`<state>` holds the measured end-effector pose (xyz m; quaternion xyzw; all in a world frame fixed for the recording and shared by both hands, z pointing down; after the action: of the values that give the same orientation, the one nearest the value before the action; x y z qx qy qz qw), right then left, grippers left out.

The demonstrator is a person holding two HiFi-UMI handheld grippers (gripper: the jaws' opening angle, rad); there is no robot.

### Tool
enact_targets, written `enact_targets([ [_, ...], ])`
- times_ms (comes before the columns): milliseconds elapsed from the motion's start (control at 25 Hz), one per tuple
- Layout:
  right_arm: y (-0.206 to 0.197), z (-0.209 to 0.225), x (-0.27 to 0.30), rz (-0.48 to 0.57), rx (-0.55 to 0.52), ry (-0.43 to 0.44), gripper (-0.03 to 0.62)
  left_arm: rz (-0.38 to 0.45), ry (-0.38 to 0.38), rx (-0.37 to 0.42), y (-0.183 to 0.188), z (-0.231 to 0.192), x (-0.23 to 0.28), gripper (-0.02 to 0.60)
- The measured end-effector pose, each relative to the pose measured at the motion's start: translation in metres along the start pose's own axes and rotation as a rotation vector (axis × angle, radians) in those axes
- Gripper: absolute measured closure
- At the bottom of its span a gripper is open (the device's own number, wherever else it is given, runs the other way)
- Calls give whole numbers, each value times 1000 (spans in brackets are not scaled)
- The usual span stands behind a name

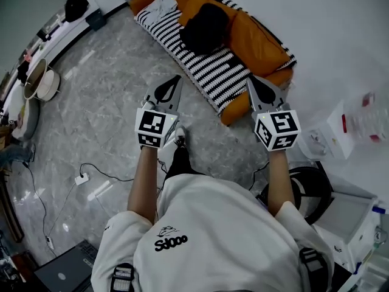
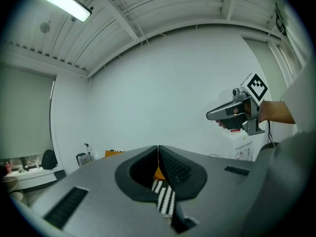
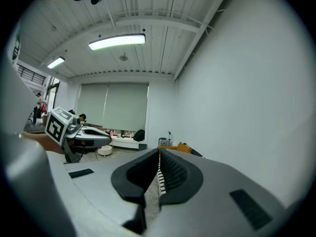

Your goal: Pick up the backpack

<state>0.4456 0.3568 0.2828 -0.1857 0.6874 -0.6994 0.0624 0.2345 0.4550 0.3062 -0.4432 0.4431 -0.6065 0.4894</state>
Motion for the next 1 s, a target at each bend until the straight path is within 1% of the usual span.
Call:
enact_targets([
  [120,7,15,47,0,-11,-14,559,7,-11,3,-8,-33,43,558],
  [240,21,32,94,2,-21,-34,559,6,-41,6,-6,-66,87,558],
  [400,41,48,146,15,8,-63,559,10,-86,19,0,-110,133,559],
  [520,50,60,181,16,32,-85,559,12,-102,12,1,-141,164,559],
  [800,59,89,243,7,58,-130,559,9,-136,1,-8,-189,222,558],
  [1000,66,103,287,11,58,-138,559,7,-152,-4,-13,-219,257,559],
])
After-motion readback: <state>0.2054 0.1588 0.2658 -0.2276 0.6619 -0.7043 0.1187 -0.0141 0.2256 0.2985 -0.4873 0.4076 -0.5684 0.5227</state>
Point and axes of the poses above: the fingertips, and each gripper's own axes: x forward along the fingers, z to its right, y out of its top, the point moved 5 cm from there along -x, backward along the fingers, and after that the axes turned 13 degrees about y, right-handed, at the moved point
